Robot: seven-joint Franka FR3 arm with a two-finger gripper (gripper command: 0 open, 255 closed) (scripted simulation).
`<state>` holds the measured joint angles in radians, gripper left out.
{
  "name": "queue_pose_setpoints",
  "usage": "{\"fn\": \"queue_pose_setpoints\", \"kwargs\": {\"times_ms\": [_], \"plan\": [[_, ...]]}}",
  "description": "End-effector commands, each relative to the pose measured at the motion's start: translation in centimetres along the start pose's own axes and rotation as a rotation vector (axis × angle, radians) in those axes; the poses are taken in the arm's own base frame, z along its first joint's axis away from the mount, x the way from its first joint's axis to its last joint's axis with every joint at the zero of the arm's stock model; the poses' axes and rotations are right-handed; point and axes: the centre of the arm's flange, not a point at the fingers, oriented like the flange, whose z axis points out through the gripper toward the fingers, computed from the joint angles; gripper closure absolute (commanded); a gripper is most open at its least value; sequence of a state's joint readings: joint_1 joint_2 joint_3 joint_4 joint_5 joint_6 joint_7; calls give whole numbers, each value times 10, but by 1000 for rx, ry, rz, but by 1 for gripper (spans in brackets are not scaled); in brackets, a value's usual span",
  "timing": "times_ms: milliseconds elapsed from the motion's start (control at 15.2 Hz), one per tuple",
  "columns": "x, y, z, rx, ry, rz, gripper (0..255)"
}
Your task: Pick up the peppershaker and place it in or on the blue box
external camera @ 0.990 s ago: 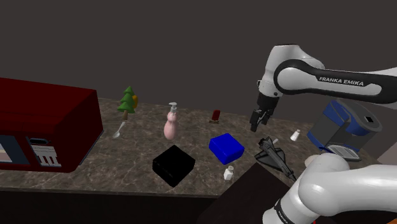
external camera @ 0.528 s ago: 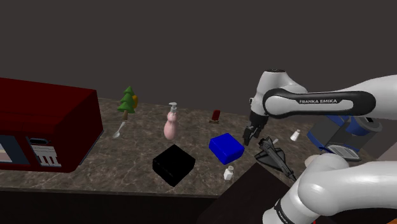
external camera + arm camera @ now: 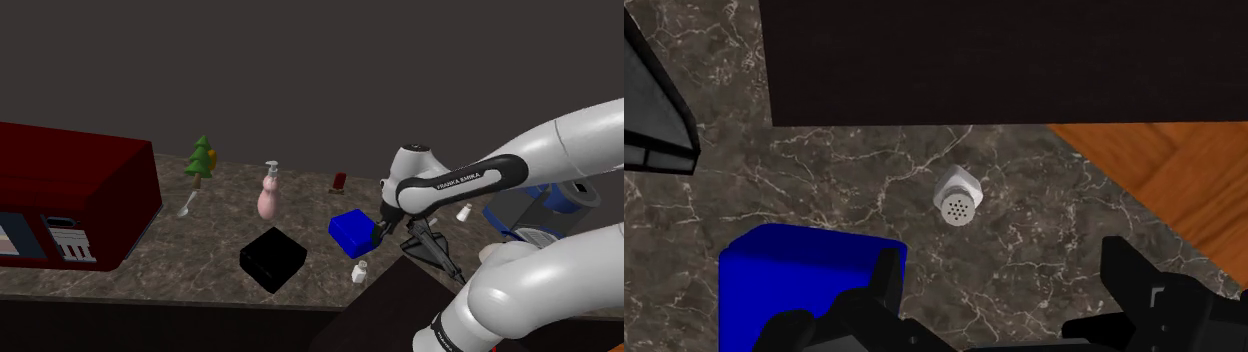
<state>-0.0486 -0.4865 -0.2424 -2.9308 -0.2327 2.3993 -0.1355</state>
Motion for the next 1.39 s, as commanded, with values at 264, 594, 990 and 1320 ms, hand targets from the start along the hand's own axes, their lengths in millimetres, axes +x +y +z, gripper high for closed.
{"fn": "queue_pose_setpoints", "kwargs": {"times_ms": [264,594,990,1320], "plan": [[15,9,77,2,22,-29,0],[28,15,141,4,36,-54,0],[29,15,168,4,36,-54,0],[30,15,181,4,36,-54,0]]}}
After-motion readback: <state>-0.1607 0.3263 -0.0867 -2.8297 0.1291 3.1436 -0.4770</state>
